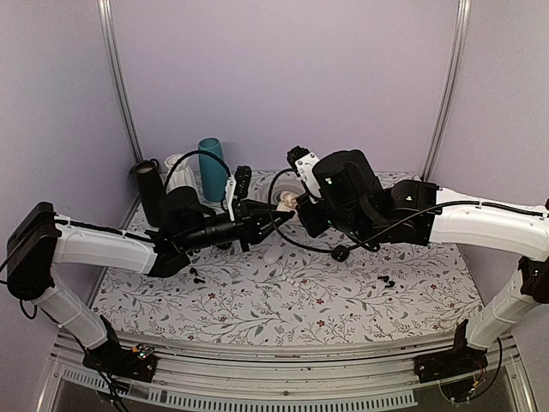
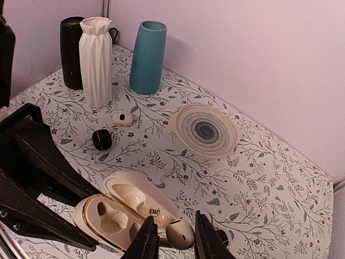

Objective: Insert the wireless bluetooth earbuds into the charging case
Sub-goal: Insert the right earbud into the right side groove of the charging case.

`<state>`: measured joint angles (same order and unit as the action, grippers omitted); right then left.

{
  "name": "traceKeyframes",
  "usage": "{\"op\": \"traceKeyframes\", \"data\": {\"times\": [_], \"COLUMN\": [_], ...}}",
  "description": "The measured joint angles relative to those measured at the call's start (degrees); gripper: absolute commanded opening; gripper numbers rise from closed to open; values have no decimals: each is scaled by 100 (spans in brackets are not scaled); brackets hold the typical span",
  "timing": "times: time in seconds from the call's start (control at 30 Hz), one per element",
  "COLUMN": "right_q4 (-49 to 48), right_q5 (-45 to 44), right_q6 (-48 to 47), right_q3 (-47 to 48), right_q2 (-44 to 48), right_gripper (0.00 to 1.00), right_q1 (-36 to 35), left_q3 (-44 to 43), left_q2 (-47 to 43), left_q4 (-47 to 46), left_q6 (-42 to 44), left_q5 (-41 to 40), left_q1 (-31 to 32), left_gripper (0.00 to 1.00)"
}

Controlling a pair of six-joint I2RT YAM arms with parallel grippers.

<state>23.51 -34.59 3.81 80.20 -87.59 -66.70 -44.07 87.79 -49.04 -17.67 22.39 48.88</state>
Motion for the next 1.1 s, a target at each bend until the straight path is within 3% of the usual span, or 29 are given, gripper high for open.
{"op": "traceKeyframes", "data": {"times": [1.1], "right_q4": [0], "right_q5": [267], "right_q6": [59], "right_q3": [90], "right_q2": [-2], "right_gripper": [34], "right_q1": [-4], "left_q3": [76], "left_q2": [35], "left_q4": [-184], "left_q6": [-7], "left_q5": [22], "left_q1": [-4], "left_gripper": [0]}}
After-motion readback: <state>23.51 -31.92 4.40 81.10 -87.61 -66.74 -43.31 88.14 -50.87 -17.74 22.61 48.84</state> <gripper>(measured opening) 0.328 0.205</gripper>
